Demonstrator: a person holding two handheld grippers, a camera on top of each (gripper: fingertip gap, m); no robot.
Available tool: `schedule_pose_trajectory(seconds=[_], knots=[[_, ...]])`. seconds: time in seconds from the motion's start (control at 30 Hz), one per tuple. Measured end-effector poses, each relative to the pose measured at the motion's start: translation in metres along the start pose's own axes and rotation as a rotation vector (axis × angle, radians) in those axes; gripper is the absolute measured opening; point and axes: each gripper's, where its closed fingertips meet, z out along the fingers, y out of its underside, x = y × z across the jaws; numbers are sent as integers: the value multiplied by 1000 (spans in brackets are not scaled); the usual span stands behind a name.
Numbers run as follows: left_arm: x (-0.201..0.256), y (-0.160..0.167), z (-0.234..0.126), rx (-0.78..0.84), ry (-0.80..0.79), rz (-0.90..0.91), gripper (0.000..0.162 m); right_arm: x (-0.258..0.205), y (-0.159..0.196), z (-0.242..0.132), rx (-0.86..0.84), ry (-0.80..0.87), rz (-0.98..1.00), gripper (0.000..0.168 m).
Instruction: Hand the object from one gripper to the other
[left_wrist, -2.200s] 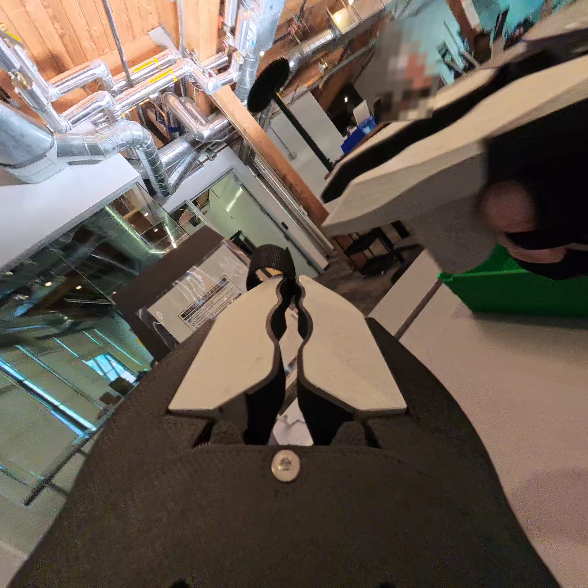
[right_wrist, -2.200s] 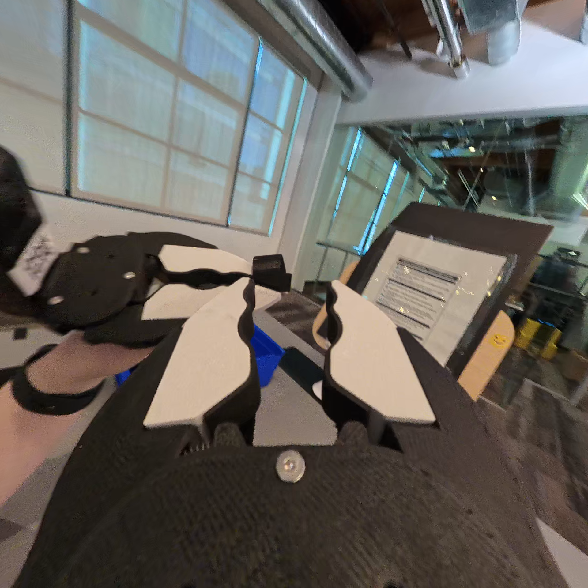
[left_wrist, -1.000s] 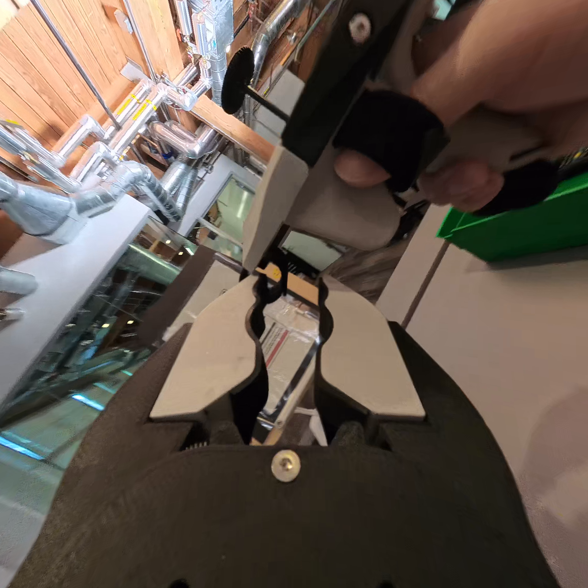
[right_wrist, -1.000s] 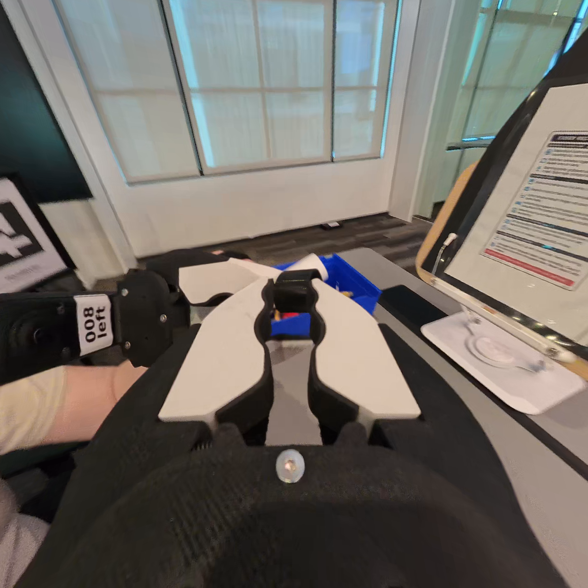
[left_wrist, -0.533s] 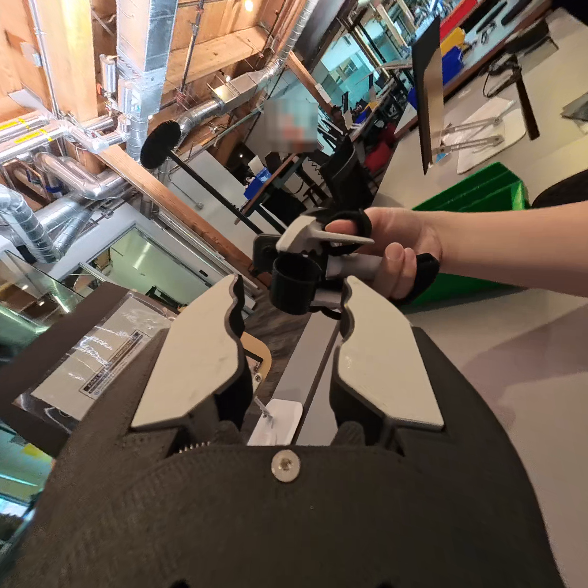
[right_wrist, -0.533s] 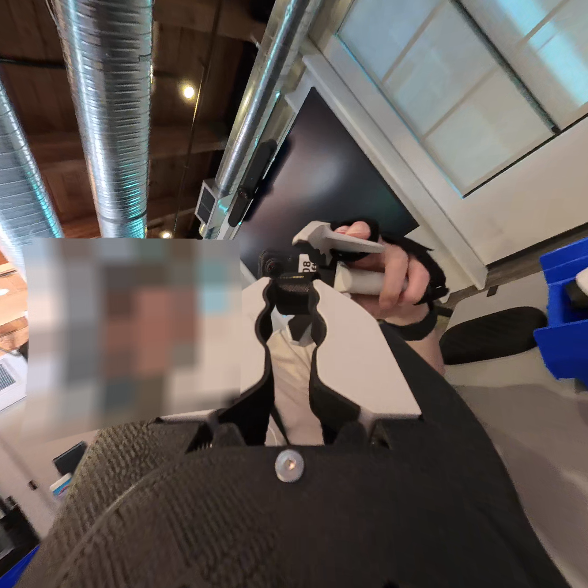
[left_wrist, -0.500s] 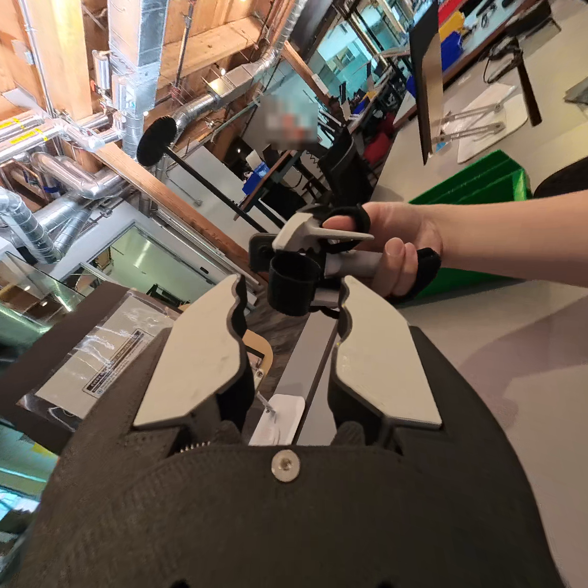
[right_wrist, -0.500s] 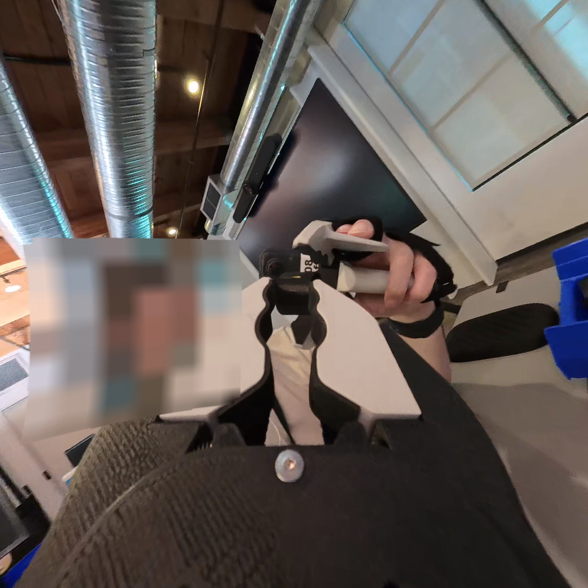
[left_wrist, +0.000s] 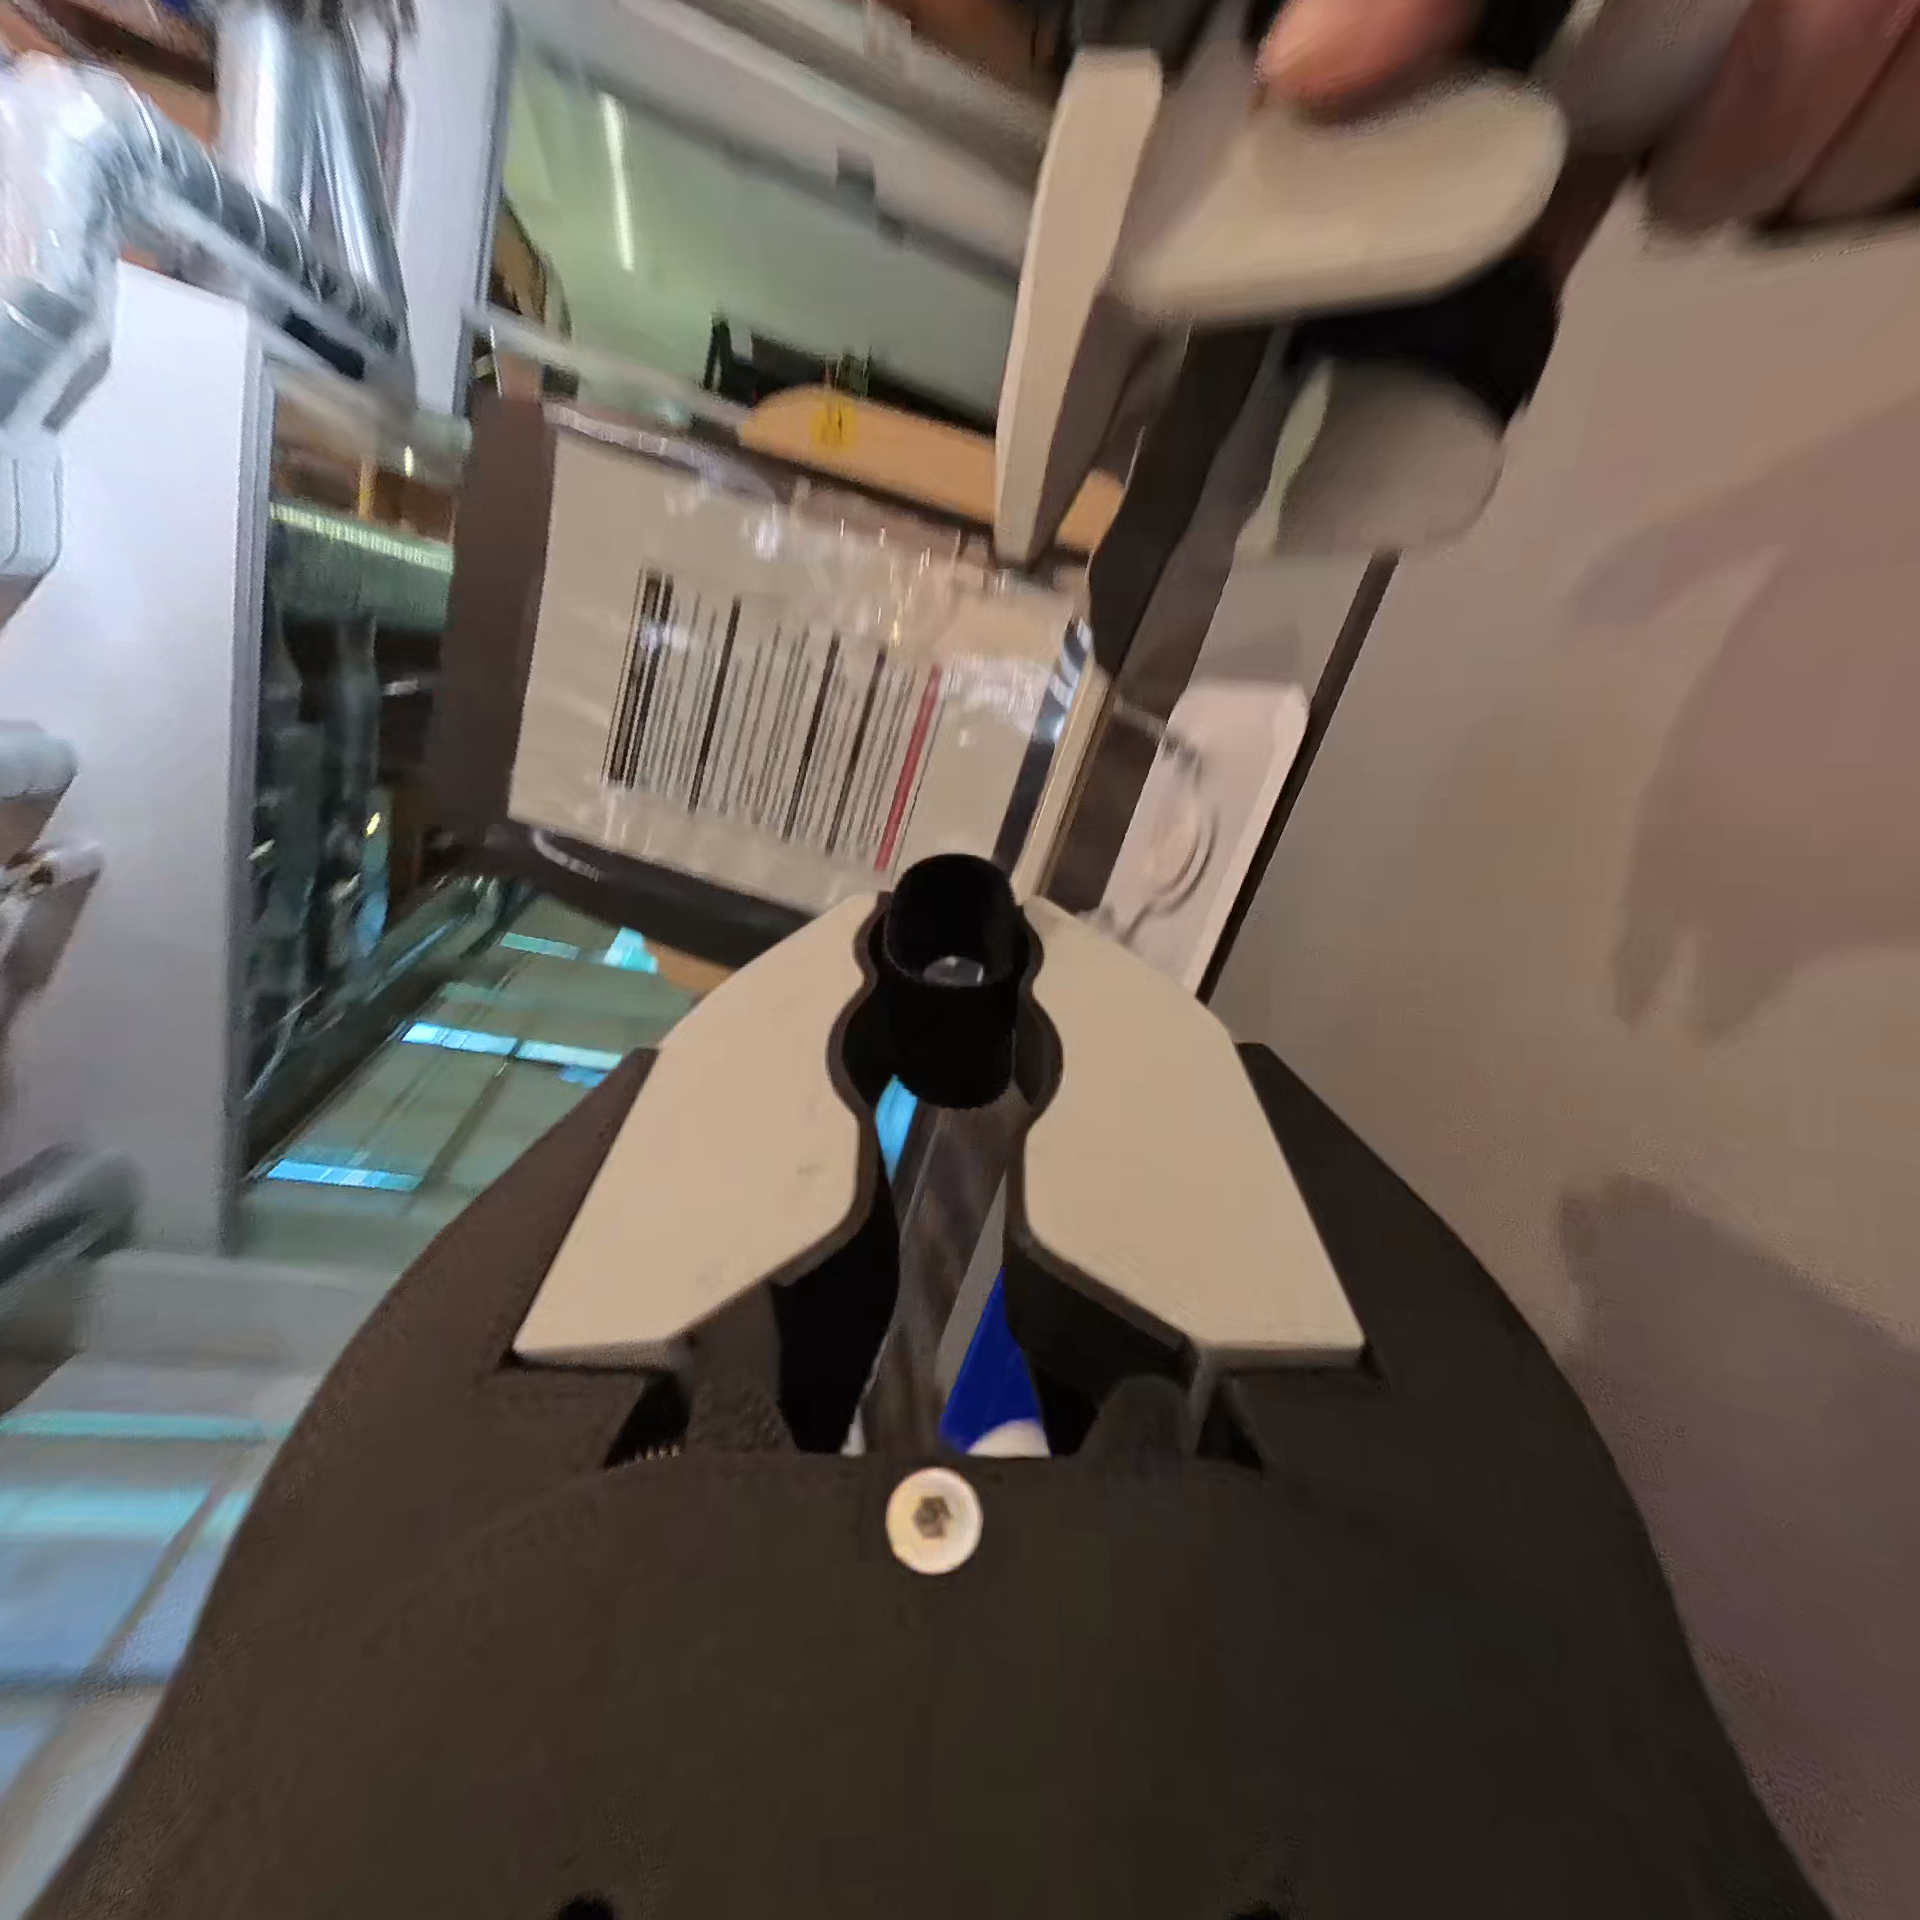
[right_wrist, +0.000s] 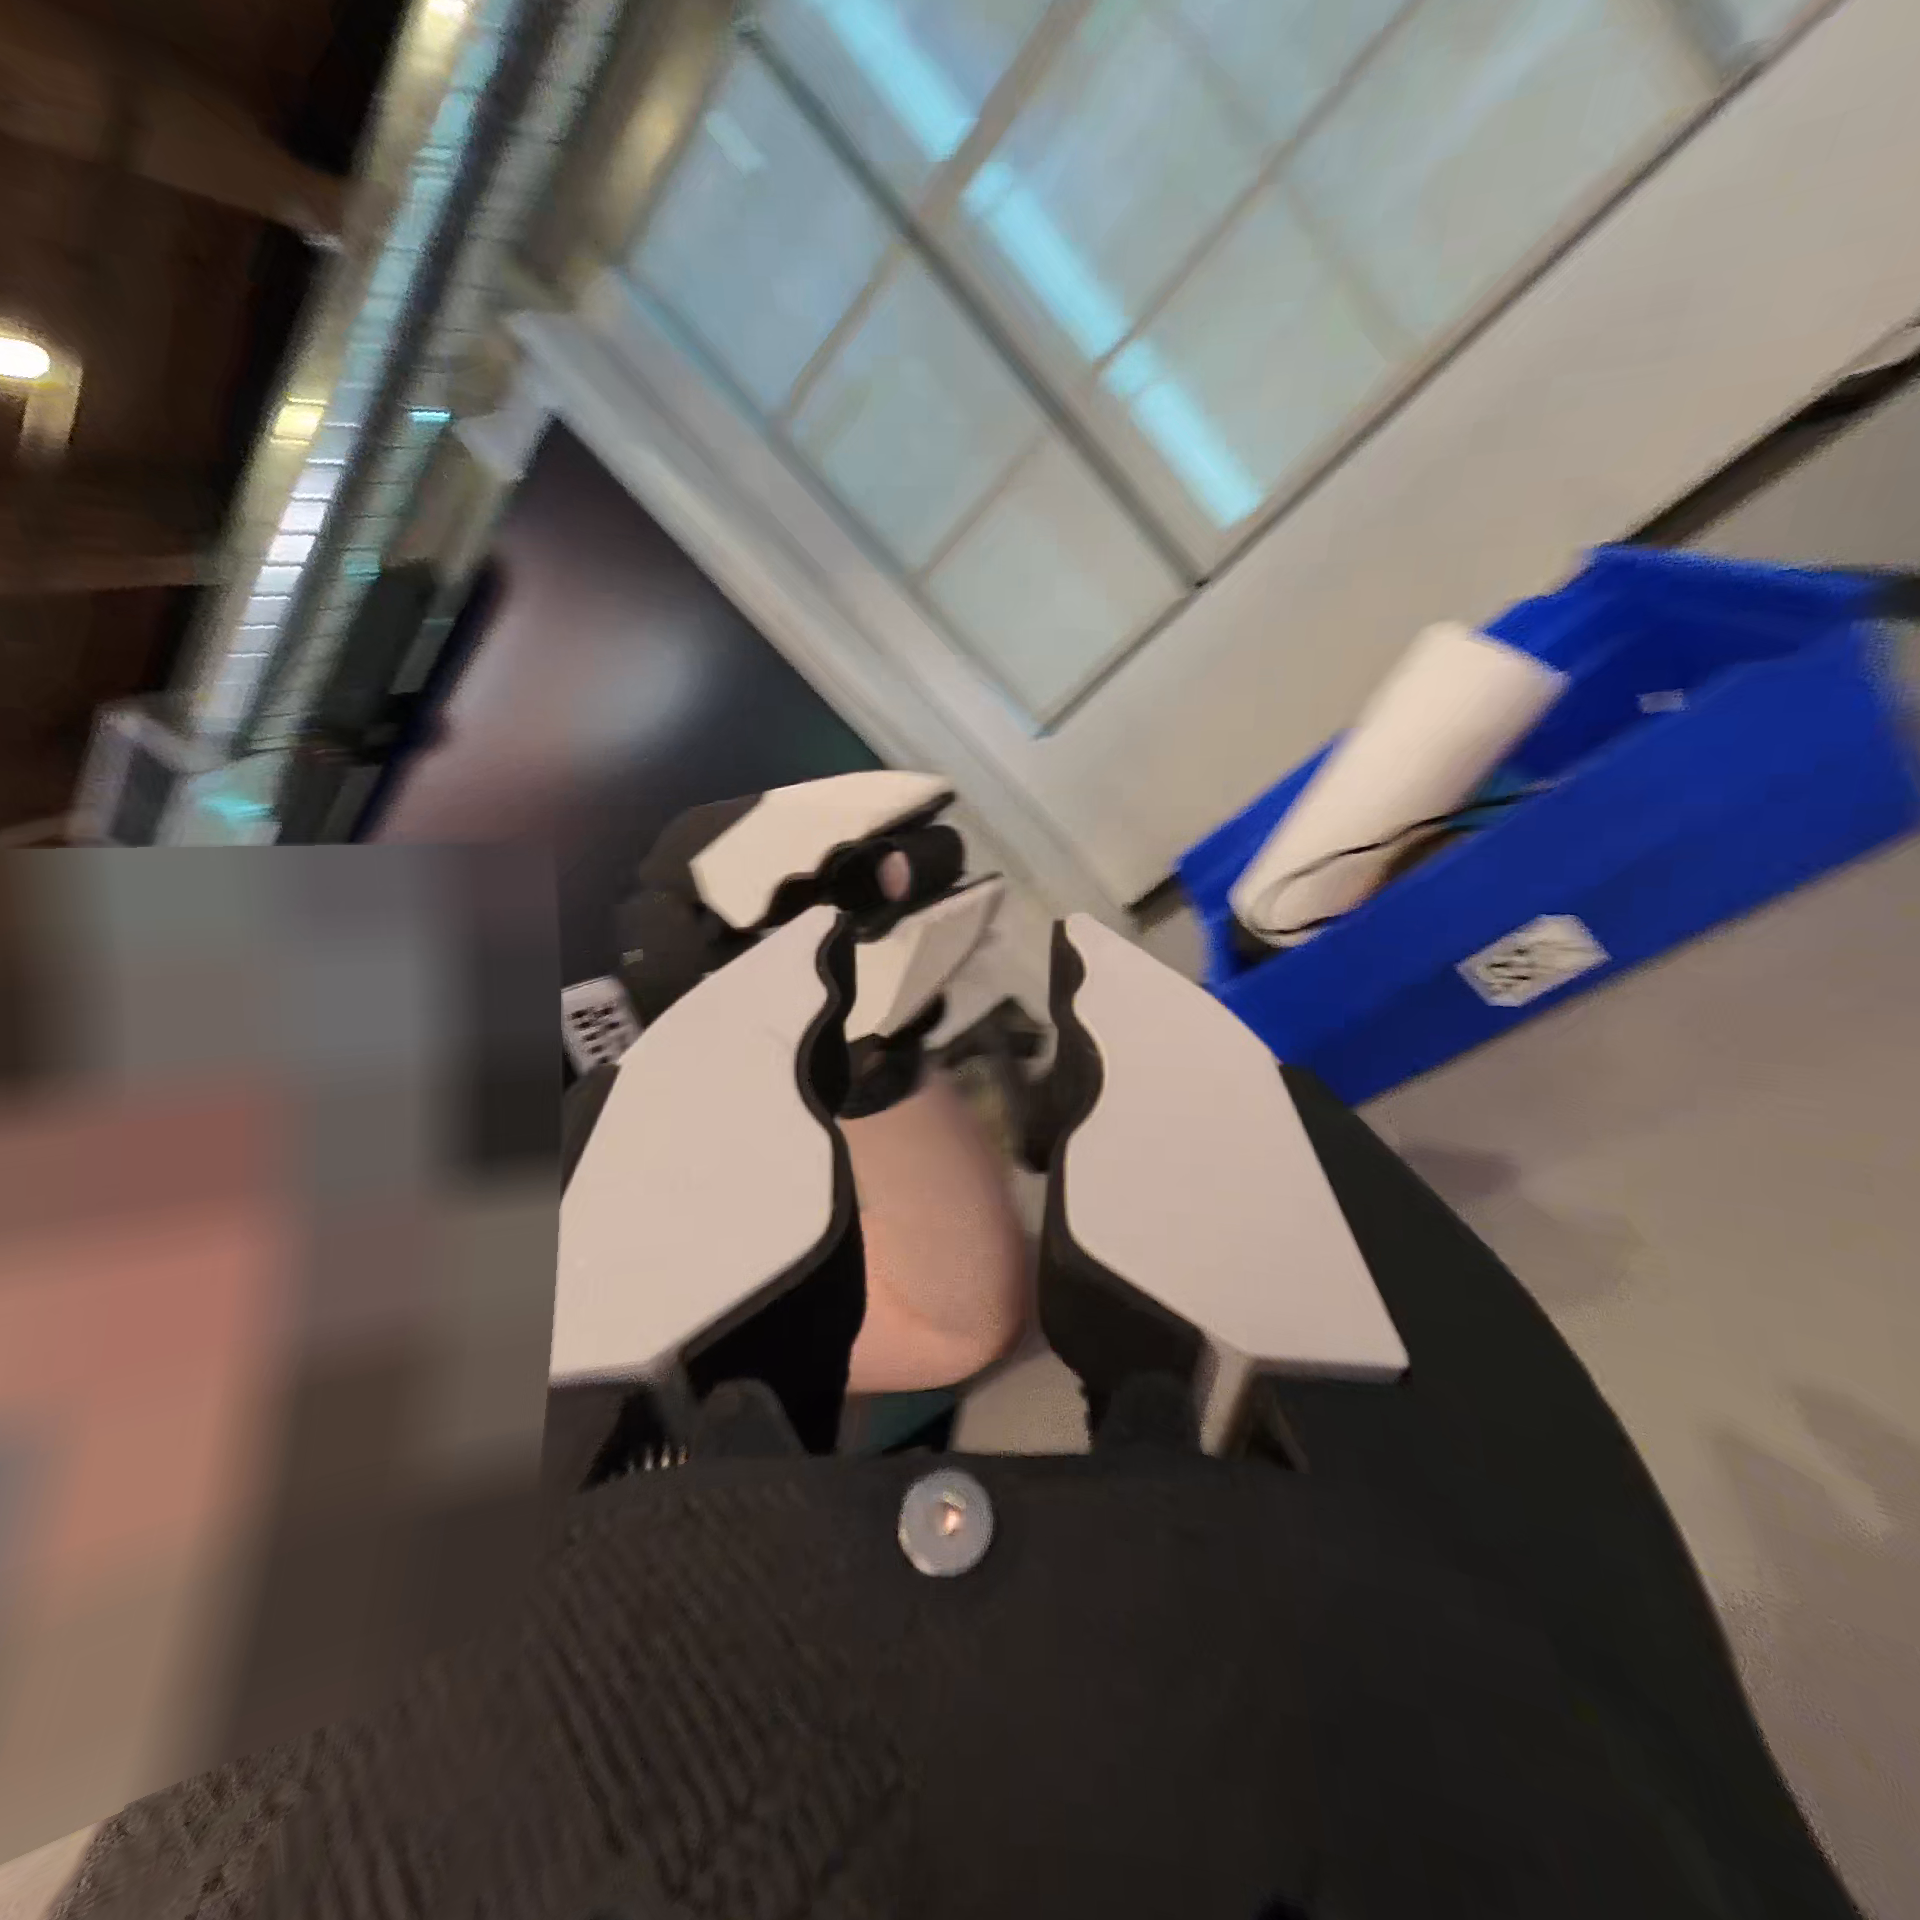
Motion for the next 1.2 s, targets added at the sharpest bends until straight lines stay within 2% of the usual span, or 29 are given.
schedule_pose_trajectory(seconds=[0.03, 0.13, 0.27, 0.47, 0.6, 0.73, 0.83, 0.9, 1.0, 1.2], knots=[[1, 9, 3, -70, -9, 34, 18, 10, -3, -6, 7, 77, -26, 36], [6, 37, 10, -276, -17, 118, 18, 29, -7, -21, 4, 233, -76, 36], [24, 57, 24, -417, 22, 220, 18, 43, -10, -36, 10, 308, -75, 36], [43, 64, 40, -442, 74, 265, 18, 78, -7, -55, -3, 433, -45, 36], [32, 54, 38, -343, 57, 170, 19, 76, -17, -56, -19, 496, -247, 36], [-23, 37, 24, -184, -195, 95, 20, 34, -36, -43, -30, 668, -733, 36], [-49, 18, 8, -75, -326, 35, 19, -20, -42, -22, 6, 755, -1119, 36], [-56, 4, -1, -6, -381, 41, 19, -45, -44, -15, 52, 827, -1277, 31], [-52, -14, -10, 67, -377, 45, 19, -60, -32, 1, 26, 791, -1340, 30], [-50, -37, -23, 182, -379, 31, 20, -64, -15, 24, 7, 630, -1238, 30]])
